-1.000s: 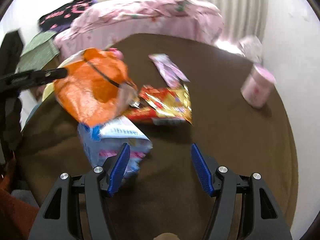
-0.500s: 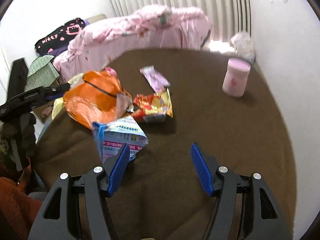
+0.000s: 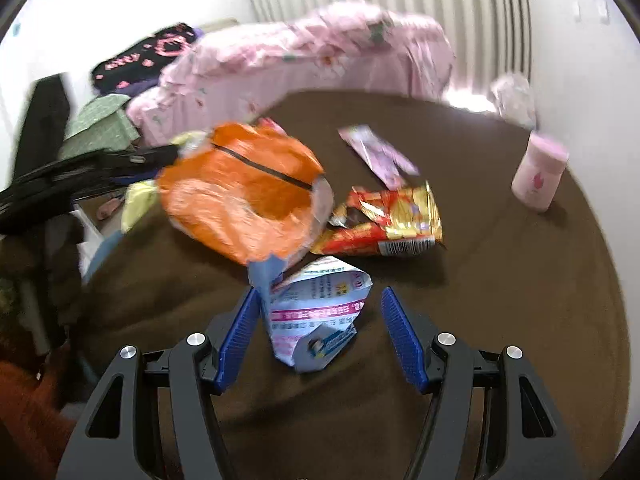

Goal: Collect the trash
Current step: 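Grasp the blue-and-white packet with the right gripper while the left regrasps the orange bag, then lift the orange bag with the left gripper while the right lifts the blue-and-white packet, then carry the orange bag and packet over the yellow bag and release both, then move the left gripper to the red-gold wrapper and grasp it, then lift the red-gold wrapper with the left gripper while the right grasps the pink candy stick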

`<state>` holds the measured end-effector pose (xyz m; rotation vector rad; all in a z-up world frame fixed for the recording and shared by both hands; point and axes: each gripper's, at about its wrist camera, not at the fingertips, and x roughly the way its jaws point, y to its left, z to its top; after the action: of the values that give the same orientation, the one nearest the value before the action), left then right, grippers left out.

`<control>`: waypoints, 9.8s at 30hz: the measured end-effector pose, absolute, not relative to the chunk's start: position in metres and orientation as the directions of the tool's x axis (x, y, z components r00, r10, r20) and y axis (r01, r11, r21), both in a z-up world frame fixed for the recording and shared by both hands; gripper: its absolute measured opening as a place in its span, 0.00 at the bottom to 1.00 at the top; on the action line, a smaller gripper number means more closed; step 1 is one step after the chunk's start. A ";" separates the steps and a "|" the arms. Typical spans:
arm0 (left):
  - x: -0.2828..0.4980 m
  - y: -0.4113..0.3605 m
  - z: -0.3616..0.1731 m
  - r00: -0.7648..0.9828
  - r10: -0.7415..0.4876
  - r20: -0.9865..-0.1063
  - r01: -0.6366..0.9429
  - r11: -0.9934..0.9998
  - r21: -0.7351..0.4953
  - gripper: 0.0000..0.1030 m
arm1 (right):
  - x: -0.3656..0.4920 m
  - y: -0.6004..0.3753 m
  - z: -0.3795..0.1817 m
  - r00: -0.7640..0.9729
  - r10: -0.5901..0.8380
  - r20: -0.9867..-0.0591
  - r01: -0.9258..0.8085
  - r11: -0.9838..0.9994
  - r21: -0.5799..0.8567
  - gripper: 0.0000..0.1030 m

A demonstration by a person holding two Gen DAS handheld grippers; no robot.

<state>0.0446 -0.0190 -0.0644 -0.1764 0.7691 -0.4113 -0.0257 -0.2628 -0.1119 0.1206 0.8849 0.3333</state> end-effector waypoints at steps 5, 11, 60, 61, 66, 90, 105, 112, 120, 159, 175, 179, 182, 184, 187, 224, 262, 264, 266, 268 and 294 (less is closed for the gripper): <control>0.044 -0.015 -0.065 0.648 -0.420 -0.636 0.287 0.908 -0.307 0.50 | -0.021 -0.267 -0.115 0.577 0.381 -0.723 -0.245 0.925 0.292 0.43; 0.045 -0.016 -0.070 0.627 -0.440 -0.642 0.296 0.898 -0.326 0.51 | -0.034 -0.257 -0.107 0.606 0.362 -0.708 -0.299 0.929 0.218 0.27; 0.014 -0.032 0.010 0.758 -0.404 -0.512 0.372 0.912 -0.170 0.17 | -0.049 -0.265 -0.018 0.793 0.267 -0.547 -0.247 0.963 0.111 0.12; 0.013 -0.029 0.012 0.761 -0.403 -0.508 0.368 0.914 -0.172 0.17 | -0.047 -0.261 -0.011 0.799 0.269 -0.538 -0.254 0.962 0.104 0.12; 0.006 -0.006 0.021 0.790 -0.387 -0.475 0.334 0.922 -0.196 0.17 | -0.035 -0.243 0.023 0.817 0.289 -0.498 -0.284 0.955 0.087 0.12; 0.034 0.126 0.011 0.895 0.103 -0.434 -0.165 0.980 -0.107 0.17 | 0.006 -0.154 0.046 0.779 0.387 -0.493 -0.447 0.895 -0.005 0.12; 0.153 0.109 -0.098 0.723 0.034 -0.690 -0.044 0.999 0.004 0.17 | 0.136 -0.117 0.020 0.643 0.488 -0.591 -0.555 0.828 0.079 0.12; 0.138 0.125 -0.132 0.620 -0.044 -0.783 -0.068 0.992 -0.110 0.15 | 0.197 -0.049 -0.015 0.490 0.535 -0.688 -0.661 0.743 0.106 0.12; 0.133 0.152 -0.114 0.665 0.027 -0.747 -0.163 0.981 -0.110 0.14 | 0.237 0.032 -0.088 0.227 0.512 -0.829 -0.707 0.672 0.221 0.12; 0.080 0.172 -0.050 0.795 -0.009 -0.607 -0.229 0.921 -0.314 0.59 | 0.159 -0.076 -0.021 0.454 0.558 -0.695 -0.642 0.745 0.179 0.53; 0.053 0.001 -0.022 0.703 -0.395 -0.591 0.318 0.918 -0.236 0.61 | 0.034 -0.298 -0.031 0.736 0.233 -0.636 -0.245 0.967 0.071 0.55; 0.057 -0.033 -0.031 0.619 -0.469 -0.629 0.409 0.877 -0.251 0.61 | 0.010 -0.328 -0.049 0.767 0.146 -0.625 -0.142 0.988 0.056 0.55; 0.078 -0.047 -0.044 0.525 -0.518 -0.675 0.428 0.846 -0.317 0.61 | 0.000 -0.350 -0.063 0.768 0.141 -0.625 -0.094 0.990 0.108 0.55; 0.092 -0.058 -0.054 0.491 -0.531 -0.691 0.434 0.836 -0.334 0.61 | -0.006 -0.358 -0.071 0.765 0.133 -0.631 -0.074 0.990 0.119 0.55; 0.120 -0.076 -0.076 0.460 -0.502 -0.732 0.446 0.844 -0.297 0.61 | -0.015 -0.363 -0.080 0.755 0.102 -0.647 -0.065 0.995 0.080 0.55; 0.118 -0.099 -0.091 0.469 -0.343 -0.814 0.511 0.857 -0.067 0.45 | -0.002 -0.349 -0.097 0.722 0.057 -0.689 -0.116 0.992 -0.040 0.55; 0.056 -0.090 -0.054 0.471 -0.532 -0.704 0.572 0.792 -0.216 0.18 | 0.016 -0.348 -0.091 0.716 0.206 -0.667 -0.125 0.978 0.168 0.55; 0.053 -0.078 -0.042 0.534 -0.498 -0.683 0.538 0.824 -0.180 0.18 | 0.037 -0.333 -0.092 0.691 0.233 -0.685 -0.138 0.972 0.191 0.55; 0.055 -0.065 -0.037 0.573 -0.463 -0.676 0.497 0.852 -0.163 0.18 | 0.055 -0.317 -0.092 0.667 0.280 -0.691 -0.153 0.958 0.241 0.55; 0.061 -0.050 -0.037 0.596 -0.430 -0.678 0.449 0.879 -0.163 0.18 | 0.076 -0.296 -0.096 0.631 0.340 -0.697 -0.185 0.939 0.290 0.55; 0.069 -0.028 -0.053 0.579 -0.451 -0.679 0.377 0.887 -0.268 0.19 | 0.093 -0.309 -0.101 0.622 0.280 -0.732 -0.119 0.957 0.265 0.55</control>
<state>0.0694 -0.0283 -0.0535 -0.0976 0.8207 -0.4853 0.0932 -0.3092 -0.1007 0.1983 0.8714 0.2311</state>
